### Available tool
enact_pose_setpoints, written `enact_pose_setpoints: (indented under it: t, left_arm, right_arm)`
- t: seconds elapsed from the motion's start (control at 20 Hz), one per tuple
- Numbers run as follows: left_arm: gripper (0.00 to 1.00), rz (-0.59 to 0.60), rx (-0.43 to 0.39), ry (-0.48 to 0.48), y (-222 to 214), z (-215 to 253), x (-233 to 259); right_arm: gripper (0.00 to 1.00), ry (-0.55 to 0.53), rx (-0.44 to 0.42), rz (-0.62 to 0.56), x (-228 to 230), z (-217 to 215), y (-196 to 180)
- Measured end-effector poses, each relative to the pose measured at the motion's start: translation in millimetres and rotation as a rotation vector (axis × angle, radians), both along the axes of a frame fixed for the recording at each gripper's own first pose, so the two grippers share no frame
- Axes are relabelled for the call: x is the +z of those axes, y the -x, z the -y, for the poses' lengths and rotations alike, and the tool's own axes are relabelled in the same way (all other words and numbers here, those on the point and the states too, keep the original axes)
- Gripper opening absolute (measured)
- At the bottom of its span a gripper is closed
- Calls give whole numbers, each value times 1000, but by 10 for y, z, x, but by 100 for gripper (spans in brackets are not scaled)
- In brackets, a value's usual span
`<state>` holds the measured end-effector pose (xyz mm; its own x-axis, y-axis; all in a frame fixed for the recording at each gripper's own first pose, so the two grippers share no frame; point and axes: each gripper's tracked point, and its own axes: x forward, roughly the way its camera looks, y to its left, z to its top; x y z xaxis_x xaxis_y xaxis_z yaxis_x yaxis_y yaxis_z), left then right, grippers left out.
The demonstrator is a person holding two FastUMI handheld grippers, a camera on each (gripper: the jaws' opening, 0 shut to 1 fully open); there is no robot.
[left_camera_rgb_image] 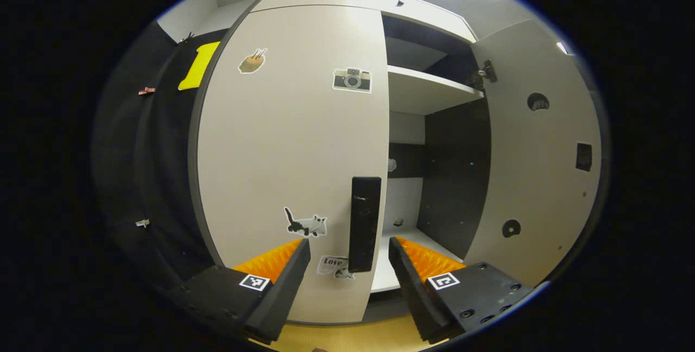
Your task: Open the right door of the double-door shoe cabinet with the right hand, and open the left door with the left hand.
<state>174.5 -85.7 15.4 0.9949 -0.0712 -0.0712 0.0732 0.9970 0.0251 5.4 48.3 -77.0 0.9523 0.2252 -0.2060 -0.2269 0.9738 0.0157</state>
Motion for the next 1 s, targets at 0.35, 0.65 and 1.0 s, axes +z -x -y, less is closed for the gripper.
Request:
enact_pose_setpoints:
  t: [0.35,0.65,1.0]
  left_arm:
    - [68,-2,28,42,-405,135,74]
    - [47,-10,76,20,-479,165,75]
    - [31,-4,77,17,-478,156,19]
  right_arm:
    - [99,-7,88,-30,-119,-68,-4]
    - [99,-45,130,-80,-244,-63,-10]
    - [99,-53,155,-95,-295,40,-14]
